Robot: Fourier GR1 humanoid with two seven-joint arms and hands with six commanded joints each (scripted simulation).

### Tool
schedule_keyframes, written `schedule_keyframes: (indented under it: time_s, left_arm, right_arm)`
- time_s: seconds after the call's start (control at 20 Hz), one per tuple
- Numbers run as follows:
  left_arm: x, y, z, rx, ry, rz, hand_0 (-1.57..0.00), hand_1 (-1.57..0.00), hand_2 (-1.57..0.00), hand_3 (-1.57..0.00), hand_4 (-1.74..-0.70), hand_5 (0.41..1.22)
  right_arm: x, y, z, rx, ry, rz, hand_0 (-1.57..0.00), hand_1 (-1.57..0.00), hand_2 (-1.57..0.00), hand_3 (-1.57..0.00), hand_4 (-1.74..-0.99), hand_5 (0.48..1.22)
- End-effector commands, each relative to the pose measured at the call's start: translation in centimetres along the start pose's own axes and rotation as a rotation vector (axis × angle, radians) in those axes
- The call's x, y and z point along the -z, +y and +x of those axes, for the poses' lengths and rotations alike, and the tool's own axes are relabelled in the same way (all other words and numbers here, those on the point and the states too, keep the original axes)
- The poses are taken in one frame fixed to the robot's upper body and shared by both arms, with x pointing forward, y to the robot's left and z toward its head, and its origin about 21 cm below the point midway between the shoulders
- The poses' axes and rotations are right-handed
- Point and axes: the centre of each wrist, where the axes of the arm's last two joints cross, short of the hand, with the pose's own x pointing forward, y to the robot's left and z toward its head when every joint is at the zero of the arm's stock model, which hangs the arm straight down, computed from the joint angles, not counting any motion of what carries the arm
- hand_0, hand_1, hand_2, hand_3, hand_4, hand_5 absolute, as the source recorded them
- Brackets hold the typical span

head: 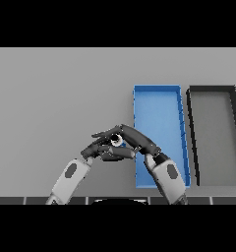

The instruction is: Pick up the blue pipe and place it into the blue bin.

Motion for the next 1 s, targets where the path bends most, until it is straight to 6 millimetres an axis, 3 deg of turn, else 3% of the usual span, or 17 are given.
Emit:
schedule_keyframes:
  time_s: [0.0, 0.15, 0.35, 0.5, 0.7, 0.95]
  left_arm:
    - [-0.2, 0.1, -0.1, -0.004, 0.024, -0.001, -0.25, -0.23, -0.22, -0.18, -1.06, 0.912]
    - [-0.3, -0.1, -0.5, -0.012, 0.061, 0.014, -0.13, -0.12, -0.11, -0.09, -0.99, 0.729]
    - [-0.3, 0.1, -0.8, -0.041, 0.107, 0.026, -0.05, -0.05, -0.05, -0.04, -0.97, 0.578]
    - [0.0, 0.0, -0.7, -0.042, 0.127, 0.029, -0.03, -0.02, -0.02, -0.02, -0.97, 0.531]
    - [-0.4, 0.0, -0.8, -0.036, 0.146, 0.041, -0.01, -0.01, -0.01, -0.01, -0.97, 0.493]
    - [-0.2, -0.2, -0.9, -0.031, 0.152, 0.038, 0.0, 0.0, 0.0, 0.0, -0.96, 0.475]
  right_arm:
    - [-0.1, 0.2, -0.1, 0.007, -0.027, 0.004, -1.57, -1.57, -1.57, -1.57, -1.499, 1.217]
    - [0.2, 0.1, 0.2, -0.019, -0.038, -0.007, -1.57, -1.57, -1.57, -1.57, -1.499, 1.219]
    - [0.2, 0.3, -0.1, -0.003, -0.062, -0.006, -1.57, -1.57, -1.57, -1.57, -1.499, 1.22]
    - [0.3, -0.3, 0.5, 0.025, -0.1, -0.036, -1.57, -1.57, -1.57, -1.57, -1.497, 1.221]
    - [0.2, -2.0, 2.9, 0.105, -0.126, -0.041, -1.57, -1.57, -1.57, -1.57, -1.494, 1.221]
    - [0.9, -5.5, 7.8, 0.176, -0.206, -0.091, -1.57, -1.57, -1.57, -1.57, -1.496, 1.221]
